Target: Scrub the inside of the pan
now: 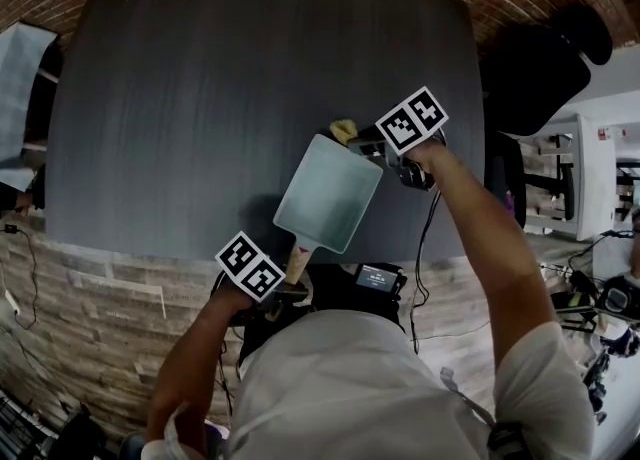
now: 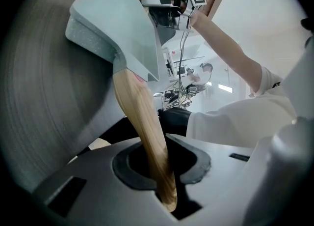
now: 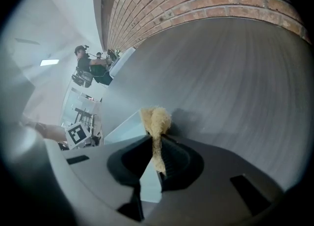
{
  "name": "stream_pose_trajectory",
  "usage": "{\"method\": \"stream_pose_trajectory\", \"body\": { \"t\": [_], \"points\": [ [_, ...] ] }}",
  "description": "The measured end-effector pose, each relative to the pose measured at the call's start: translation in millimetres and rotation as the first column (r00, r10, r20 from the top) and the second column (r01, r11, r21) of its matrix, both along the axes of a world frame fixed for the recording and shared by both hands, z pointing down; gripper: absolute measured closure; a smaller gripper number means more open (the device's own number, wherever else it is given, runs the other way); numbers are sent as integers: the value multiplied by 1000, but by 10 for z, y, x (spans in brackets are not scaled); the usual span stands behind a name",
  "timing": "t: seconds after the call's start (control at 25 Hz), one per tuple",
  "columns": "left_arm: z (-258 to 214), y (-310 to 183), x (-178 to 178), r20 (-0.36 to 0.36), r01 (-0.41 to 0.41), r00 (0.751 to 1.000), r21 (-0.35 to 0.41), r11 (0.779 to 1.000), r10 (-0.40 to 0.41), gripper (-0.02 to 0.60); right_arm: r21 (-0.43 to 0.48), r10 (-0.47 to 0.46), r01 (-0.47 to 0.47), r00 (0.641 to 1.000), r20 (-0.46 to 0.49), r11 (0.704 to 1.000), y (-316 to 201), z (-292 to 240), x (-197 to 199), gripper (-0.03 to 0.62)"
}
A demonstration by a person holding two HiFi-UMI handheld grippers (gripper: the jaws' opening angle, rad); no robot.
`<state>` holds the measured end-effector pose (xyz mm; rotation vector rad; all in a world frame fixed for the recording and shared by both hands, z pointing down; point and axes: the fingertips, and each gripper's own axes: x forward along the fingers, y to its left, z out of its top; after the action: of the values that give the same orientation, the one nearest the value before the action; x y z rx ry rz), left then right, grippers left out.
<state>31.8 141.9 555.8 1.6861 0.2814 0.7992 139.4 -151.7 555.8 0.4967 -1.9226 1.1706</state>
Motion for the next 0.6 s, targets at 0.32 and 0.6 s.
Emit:
{"method": "stream_pose_trajectory", "body": {
  "t": [0.32, 0.6],
  "points": [
    [8, 4, -16, 9, -37, 999, 13, 999, 37, 512, 20, 10, -11, 1000, 15, 1000, -162, -36, -251, 539],
    [30, 6, -18, 15, -46, 999, 21, 999, 46, 512, 76, -10, 10, 1000, -5, 997, -321, -73, -495, 539]
  ]
}}
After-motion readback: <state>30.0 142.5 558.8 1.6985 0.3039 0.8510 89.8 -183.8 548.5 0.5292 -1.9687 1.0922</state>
